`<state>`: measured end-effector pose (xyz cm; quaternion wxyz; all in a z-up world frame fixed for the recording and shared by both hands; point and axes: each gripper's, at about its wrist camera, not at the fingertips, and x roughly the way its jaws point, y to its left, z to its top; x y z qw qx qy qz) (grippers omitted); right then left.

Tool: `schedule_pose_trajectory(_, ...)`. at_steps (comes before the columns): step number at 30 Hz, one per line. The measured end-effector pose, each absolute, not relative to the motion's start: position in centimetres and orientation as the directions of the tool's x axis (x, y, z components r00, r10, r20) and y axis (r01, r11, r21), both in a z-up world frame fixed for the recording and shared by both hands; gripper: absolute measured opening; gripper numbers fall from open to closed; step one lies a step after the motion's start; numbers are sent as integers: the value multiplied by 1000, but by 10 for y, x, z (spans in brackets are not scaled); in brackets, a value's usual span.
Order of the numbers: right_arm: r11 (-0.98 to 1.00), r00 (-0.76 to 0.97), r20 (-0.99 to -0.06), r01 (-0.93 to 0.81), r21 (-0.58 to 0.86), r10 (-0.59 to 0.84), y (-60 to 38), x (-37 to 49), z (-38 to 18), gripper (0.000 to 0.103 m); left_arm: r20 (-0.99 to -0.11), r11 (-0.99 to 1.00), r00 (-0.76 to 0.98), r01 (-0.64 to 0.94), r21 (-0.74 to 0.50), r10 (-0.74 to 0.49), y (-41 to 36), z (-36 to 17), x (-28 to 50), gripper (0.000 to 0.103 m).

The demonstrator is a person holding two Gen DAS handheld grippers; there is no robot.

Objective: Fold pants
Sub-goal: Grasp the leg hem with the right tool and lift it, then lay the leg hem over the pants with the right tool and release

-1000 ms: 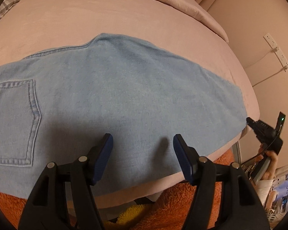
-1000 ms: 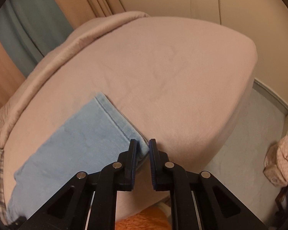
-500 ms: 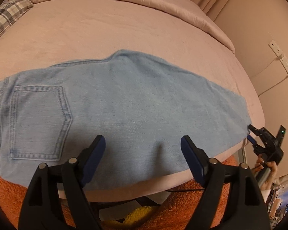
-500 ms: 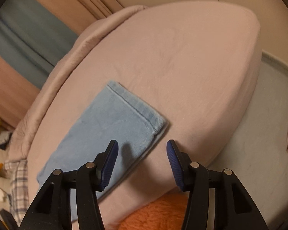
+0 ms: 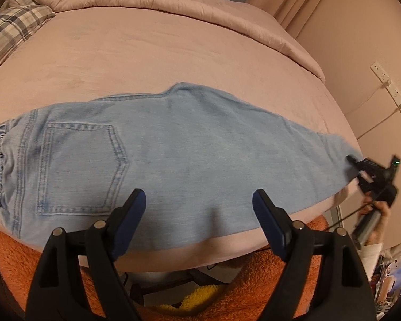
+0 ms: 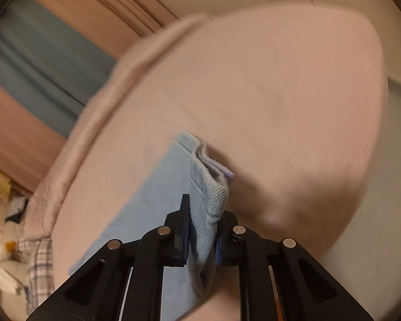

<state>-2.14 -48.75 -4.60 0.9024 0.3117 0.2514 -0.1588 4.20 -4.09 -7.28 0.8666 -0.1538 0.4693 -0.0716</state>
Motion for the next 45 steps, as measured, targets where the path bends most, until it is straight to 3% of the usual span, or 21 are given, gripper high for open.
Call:
schedule_pose_trajectory(8,957,931,-364,108,269,-3,-354,-26,44,14,-791,932,556,-77,-355,-255,-22,-75,40,83)
schedule_pose_trajectory(11,980,914,-384,-60,189,130,-290,-16,44,14,-793,930,558,-98,-354,-243,-15,-76,38,83)
schedule_pose_trajectory(16,957,817,-500,-227,182,288,-225,17,7,14,-796,927,559,-124,-354,-230,-4,-77,35,83)
schedule_pose_trajectory(24,951,622,-722,-247,186,303,-179,60,-77,14,-798,920,559,-147,-364,-227,7,-80,32,83)
schedule_pose_trajectory(28,958,565,-778,-226,175,275,-180,57,-96,14,-793,912,559,-148,-383,-242,8,-81,33,83)
schedule_pose_trajectory(30,958,567,-778,-233,164,271,-183,46,-90,19,-785,906,563,-141,-399,-258,9,-80,34,83)
schedule_pose_trajectory(32,962,573,-779,-229,147,255,-185,39,-80,45,-772,899,571,-124,-419,-281,11,-77,37,86)
schedule_pose_trajectory(34,955,589,-756,-238,177,286,-191,28,-68,54,-757,891,577,-108,-442,-306,11,-75,40,88)
schedule_pose_trajectory(45,987,685,-713,-65,148,152,-256,-8,-52,54,-686,773,471,-15,-635,-554,-15,-99,88,86)
